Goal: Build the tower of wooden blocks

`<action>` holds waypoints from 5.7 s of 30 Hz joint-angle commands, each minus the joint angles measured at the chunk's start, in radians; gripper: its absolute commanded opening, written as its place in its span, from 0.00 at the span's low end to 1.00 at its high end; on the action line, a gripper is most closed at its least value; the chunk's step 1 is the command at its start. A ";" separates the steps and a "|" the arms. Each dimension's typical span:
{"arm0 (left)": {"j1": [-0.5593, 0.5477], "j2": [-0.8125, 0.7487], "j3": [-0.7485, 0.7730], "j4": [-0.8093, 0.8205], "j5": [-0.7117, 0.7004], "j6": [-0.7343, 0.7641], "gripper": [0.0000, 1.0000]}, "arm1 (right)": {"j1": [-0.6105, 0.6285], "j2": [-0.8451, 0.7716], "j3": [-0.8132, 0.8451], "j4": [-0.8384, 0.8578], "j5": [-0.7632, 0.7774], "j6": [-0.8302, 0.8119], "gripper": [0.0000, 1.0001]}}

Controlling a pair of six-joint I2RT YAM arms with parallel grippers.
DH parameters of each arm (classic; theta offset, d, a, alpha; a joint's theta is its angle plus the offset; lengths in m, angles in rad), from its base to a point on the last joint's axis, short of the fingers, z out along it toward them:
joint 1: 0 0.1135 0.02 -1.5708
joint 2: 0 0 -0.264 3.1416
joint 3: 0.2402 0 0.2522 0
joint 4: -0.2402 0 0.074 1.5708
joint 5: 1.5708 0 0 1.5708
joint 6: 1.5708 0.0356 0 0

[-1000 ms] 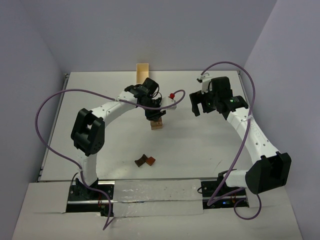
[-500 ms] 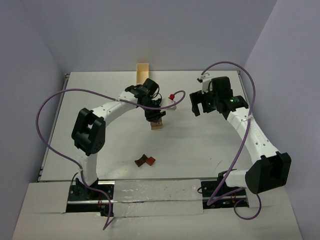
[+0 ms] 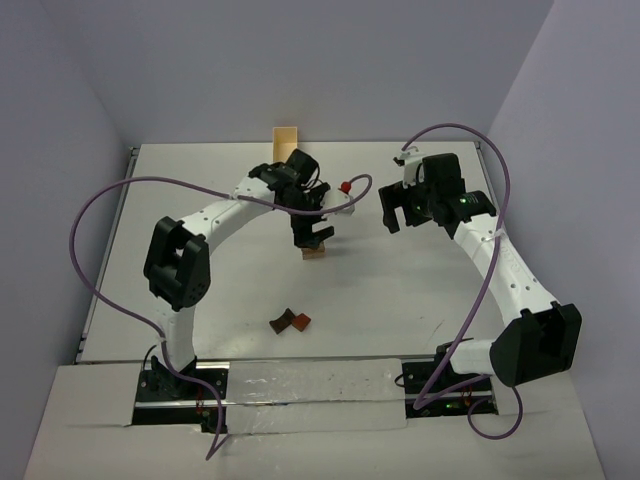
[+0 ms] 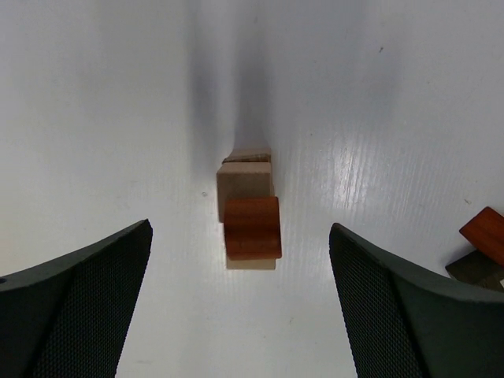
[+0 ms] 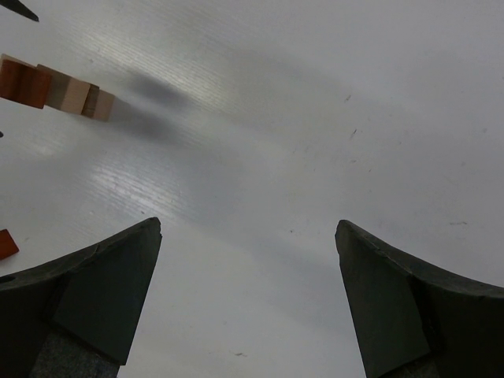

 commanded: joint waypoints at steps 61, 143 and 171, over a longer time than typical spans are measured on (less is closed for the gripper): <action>-0.229 -0.434 -0.793 0.074 0.077 0.677 0.92 | -0.008 -0.026 -0.030 -0.048 -0.124 -0.043 0.99; 0.305 -0.684 -0.019 -0.506 1.292 -0.008 0.04 | 0.955 -0.140 -0.464 1.622 -0.066 -1.091 0.81; 0.289 -0.642 -0.051 -0.508 1.291 0.002 0.04 | 0.982 -0.222 -0.542 1.702 -0.036 -1.172 0.78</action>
